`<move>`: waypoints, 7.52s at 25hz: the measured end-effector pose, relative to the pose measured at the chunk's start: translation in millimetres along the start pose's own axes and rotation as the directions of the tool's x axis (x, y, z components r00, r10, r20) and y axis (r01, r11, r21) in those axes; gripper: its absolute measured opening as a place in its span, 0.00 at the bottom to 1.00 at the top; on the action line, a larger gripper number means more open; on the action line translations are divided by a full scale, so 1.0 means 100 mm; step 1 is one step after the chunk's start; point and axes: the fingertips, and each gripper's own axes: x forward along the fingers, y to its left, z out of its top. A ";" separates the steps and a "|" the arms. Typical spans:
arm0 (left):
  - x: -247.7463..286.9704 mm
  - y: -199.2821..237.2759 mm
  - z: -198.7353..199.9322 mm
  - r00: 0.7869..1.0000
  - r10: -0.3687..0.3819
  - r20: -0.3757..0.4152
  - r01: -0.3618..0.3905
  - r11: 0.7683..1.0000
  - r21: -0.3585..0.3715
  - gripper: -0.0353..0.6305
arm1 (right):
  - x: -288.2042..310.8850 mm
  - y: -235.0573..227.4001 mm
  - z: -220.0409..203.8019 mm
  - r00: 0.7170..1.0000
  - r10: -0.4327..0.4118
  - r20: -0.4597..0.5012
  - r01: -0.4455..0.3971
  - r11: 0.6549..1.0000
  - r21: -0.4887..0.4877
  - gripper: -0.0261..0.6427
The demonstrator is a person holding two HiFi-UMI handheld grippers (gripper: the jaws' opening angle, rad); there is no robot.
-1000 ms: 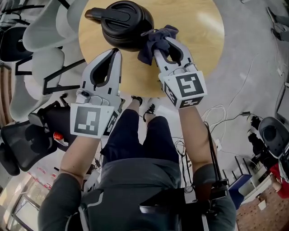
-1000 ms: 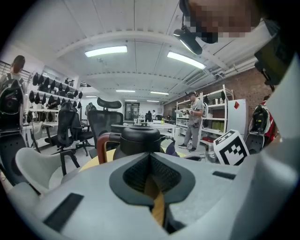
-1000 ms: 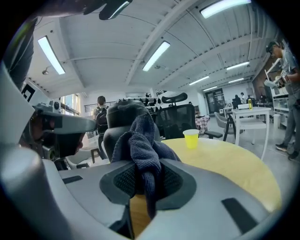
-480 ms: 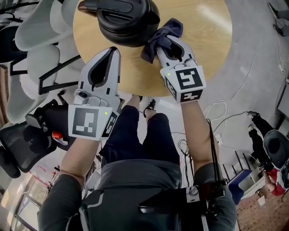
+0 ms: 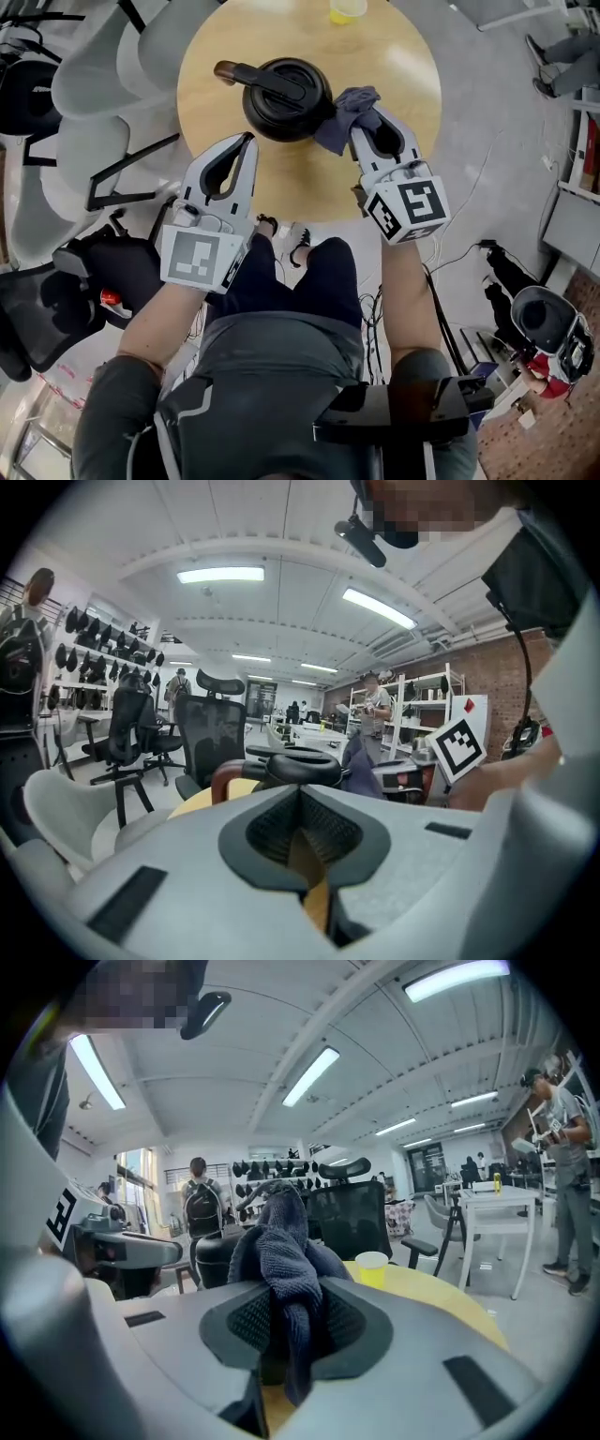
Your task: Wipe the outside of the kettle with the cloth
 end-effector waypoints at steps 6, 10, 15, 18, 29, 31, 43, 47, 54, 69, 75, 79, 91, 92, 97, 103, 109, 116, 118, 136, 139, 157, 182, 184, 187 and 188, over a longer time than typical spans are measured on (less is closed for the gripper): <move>0.15 -0.01 -0.02 0.998 0.030 0.047 -0.032 0.999 0.024 0.07 | 0.23 0.04 -0.01 0.983 0.182 0.039 -0.179 0.981 -0.073 0.18; 0.22 -0.02 -0.14 0.992 0.119 0.051 -0.119 0.993 0.003 0.07 | 0.32 -0.05 -0.34 0.960 0.281 -0.008 -0.281 0.956 -0.086 0.18; 0.27 -0.06 -0.30 0.971 0.236 0.033 -0.234 0.971 -0.036 0.07 | 0.46 -0.11 -0.75 0.925 0.370 -0.086 -0.377 0.923 -0.077 0.18; 0.25 -0.05 -0.39 0.952 0.305 0.019 -0.304 0.951 -0.063 0.07 | 0.55 -0.10 -0.92 0.907 0.399 -0.136 -0.414 0.903 -0.110 0.18; 0.13 -0.25 -0.38 0.929 0.369 0.017 -0.368 0.928 -0.057 0.07 | 0.48 -0.10 -1.19 0.892 0.392 -0.226 -0.430 0.890 -0.152 0.18; 0.13 -0.24 -0.38 0.922 0.388 0.009 -0.386 0.920 -0.059 0.07 | 0.52 -0.10 -1.21 0.884 0.401 -0.240 -0.442 0.884 -0.153 0.18; 0.03 -0.38 0.06 0.877 0.478 0.039 -0.476 0.878 -0.059 0.07 | 0.41 -0.02 0.18 0.830 0.553 -0.073 -0.557 0.812 -0.177 0.18; 0.03 -0.41 0.07 0.859 0.509 0.048 -0.505 0.860 -0.072 0.07 | 0.52 0.04 0.33 0.796 0.601 -0.069 -0.600 0.772 -0.209 0.18; 0.09 -0.39 -0.18 0.846 0.533 0.005 -0.530 0.843 -0.094 0.07 | 0.73 -0.14 -0.25 0.804 0.579 -0.137 -0.595 0.786 -0.171 0.18; 0.14 -0.39 -0.29 0.835 0.550 -0.014 -0.548 0.830 -0.103 0.07 | 0.97 -0.29 -0.86 0.794 0.542 -0.274 -0.593 0.790 -0.154 0.18; 0.05 -0.38 -0.04 0.823 0.569 0.001 -0.566 0.819 -0.098 0.07 | 0.91 -0.21 -0.15 0.800 0.576 -0.169 -0.599 0.784 -0.163 0.18; 0.02 -0.43 0.19 0.822 0.569 0.024 -0.565 0.821 -0.084 0.07 | 0.90 -0.09 0.28 0.776 0.622 -0.103 -0.631 0.760 -0.159 0.18; 0.08 -0.28 0.08 0.792 0.611 0.015 -0.605 0.786 -0.127 0.07 | 1.33 -0.06 -0.15 0.745 0.643 -0.177 -0.663 0.743 -0.091 0.18; 0.09 -0.27 0.07 0.791 0.611 0.015 -0.605 0.786 -0.129 0.07 | 1.36 -0.07 -0.22 0.745 0.641 -0.188 -0.662 0.744 -0.088 0.18; 0.13 -0.22 -0.01 0.782 0.623 0.014 -0.615 0.776 -0.138 0.07 | 1.48 -0.10 -0.53 0.733 0.627 -0.263 -0.668 0.736 -0.106 0.18; 0.11 -0.21 -0.10 0.773 0.635 0.001 -0.627 0.764 -0.153 0.07 | 1.53 -0.13 -0.76 0.708 0.615 -0.348 -0.687 0.715 -0.133 0.18; 0.07 -0.21 -0.04 0.771 0.637 -0.004 -0.630 0.762 -0.149 0.07 | 1.53 -0.14 -0.82 0.705 0.594 -0.388 -0.684 0.714 -0.150 0.18; -0.04 -0.19 0.27 0.761 0.648 0.004 -0.642 0.755 -0.137 0.07 | 1.38 0.01 0.09 0.705 0.669 -0.236 -0.703 0.703 -0.108 0.18; -0.07 -0.20 0.37 0.760 0.650 0.008 -0.643 0.754 -0.137 0.07 | 1.35 0.10 0.38 0.683 0.704 -0.195 -0.728 0.678 -0.104 0.18; -0.08 0.02 -0.25 0.767 0.640 -0.040 -0.635 0.749 -0.187 0.07 | 1.80 0.24 -0.49 0.528 0.764 -0.371 -0.830 0.557 -0.032 0.18; -0.07 0.03 -0.35 0.768 0.638 -0.049 -0.634 0.748 -0.197 0.07 | 1.85 0.21 -0.67 0.520 0.743 -0.421 -0.832 0.552 -0.053 0.18; -0.21 0.01 -0.22 0.776 0.623 -0.096 -0.630 0.759 -0.166 0.07 | 1.66 0.58 0.42 0.422 0.874 -0.240 -0.905 0.420 -0.060 0.18; -0.44 0.38 -0.78 0.761 0.630 -0.157 -0.649 0.743 -0.164 0.07 | 1.97 0.89 -0.66 0.130 0.852 -0.508 -0.977 0.197 0.080 0.18; -0.49 0.42 -0.80 0.756 0.633 -0.165 -0.653 0.743 -0.144 0.07 | 1.99 0.86 -0.76 0.119 0.836 -0.536 -0.980 0.186 0.074 0.18; -0.59 0.48 -0.86 0.739 0.644 -0.196 -0.671 0.729 -0.137 0.07 | 1.99 0.84 -0.81 0.103 0.828 -0.551 -0.983 0.169 0.070 0.18; -0.62 0.50 -0.89 0.738 0.645 -0.199 -0.673 0.726 -0.142 0.07 | 1.99 0.85 -0.82 0.105 0.823 -0.559 -0.984 0.167 0.061 0.18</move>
